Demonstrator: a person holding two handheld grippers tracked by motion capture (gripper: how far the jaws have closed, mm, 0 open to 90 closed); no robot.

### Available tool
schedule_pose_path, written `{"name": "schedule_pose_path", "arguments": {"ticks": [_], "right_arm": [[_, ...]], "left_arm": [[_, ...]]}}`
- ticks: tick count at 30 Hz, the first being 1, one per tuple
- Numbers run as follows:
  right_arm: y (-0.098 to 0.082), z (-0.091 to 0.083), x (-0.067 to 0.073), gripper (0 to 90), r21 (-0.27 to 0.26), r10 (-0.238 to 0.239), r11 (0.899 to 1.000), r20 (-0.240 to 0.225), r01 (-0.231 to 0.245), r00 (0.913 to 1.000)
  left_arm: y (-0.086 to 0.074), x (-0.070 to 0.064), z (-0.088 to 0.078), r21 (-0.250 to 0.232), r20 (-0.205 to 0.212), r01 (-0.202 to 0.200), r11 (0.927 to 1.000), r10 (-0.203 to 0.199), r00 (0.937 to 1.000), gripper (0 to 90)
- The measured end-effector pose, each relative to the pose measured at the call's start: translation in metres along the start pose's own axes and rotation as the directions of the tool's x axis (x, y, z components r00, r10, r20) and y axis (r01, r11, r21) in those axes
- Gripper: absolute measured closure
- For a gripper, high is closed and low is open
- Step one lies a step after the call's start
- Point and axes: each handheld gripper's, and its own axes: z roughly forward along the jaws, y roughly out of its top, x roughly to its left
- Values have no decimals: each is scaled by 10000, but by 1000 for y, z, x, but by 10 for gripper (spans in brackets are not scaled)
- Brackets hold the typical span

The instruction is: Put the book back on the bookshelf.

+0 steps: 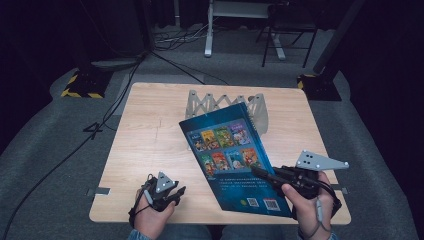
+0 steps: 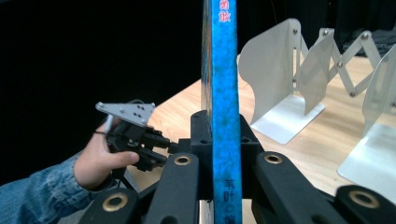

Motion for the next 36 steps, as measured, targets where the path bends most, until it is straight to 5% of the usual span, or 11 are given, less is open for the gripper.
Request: {"name": "schedule_pose_path", "arguments": {"ticks": [12, 17, 23, 24, 27, 28, 29, 30, 31, 34, 36], "right_arm": [[16, -15, 2, 833, -984, -599, 9926, 1105, 709, 9921], [22, -21, -3, 833, -1499, -664, 9842, 1829, 946, 9809], [31, -24, -16, 833, -2312, -664, 9624, 3098, 1429, 9485], [31, -24, -16, 833, -2312, -664, 9624, 3098, 1429, 9485], [36, -21, -21, 833, -2387, -775, 9547, 3764, 1775, 9232], [36, -21, -21, 833, -2387, -775, 9547, 3764, 1775, 9232], [38, -19, -23, 833, -2417, -809, 9510, 4072, 1927, 9097], [38, -19, -23, 833, -2417, -809, 9510, 4072, 1927, 9097], [40, -17, -26, 833, -2426, -886, 9468, 4351, 2114, 8960], [41, -13, -30, 833, -2462, -851, 9442, 4599, 2190, 8839], [42, -6, -34, 833, -2500, -912, 9373, 4968, 2429, 8631]], "left_arm": [[-10, 21, 9, 31, -644, 219, 9998, -216, 9977, 601], [-12, 27, 8, -106, -894, 367, 9993, -375, 9953, 575], [-11, 32, 9, 18, -1134, 305, 9995, -301, 9931, 467], [-11, 32, 9, 18, -1134, 305, 9995, -301, 9931, 455], [-10, 33, 10, 26, -1095, 355, 9994, -350, 9934, 441], [-10, 33, 10, 26, -1095, 355, 9994, -350, 9934, 436], [-10, 34, 10, 38, -1136, 297, 9996, -291, 9931, 432], [-10, 34, 10, 46, -1089, 318, 9995, -311, 9936, 432], [-10, 34, 10, 52, -1094, 315, 9995, -307, 9935, 430], [-10, 33, 10, 5, -1105, 363, 9993, -360, 9932, 430], [-10, 33, 10, 11, -1118, 344, 9994, -341, 9932, 430]]}}
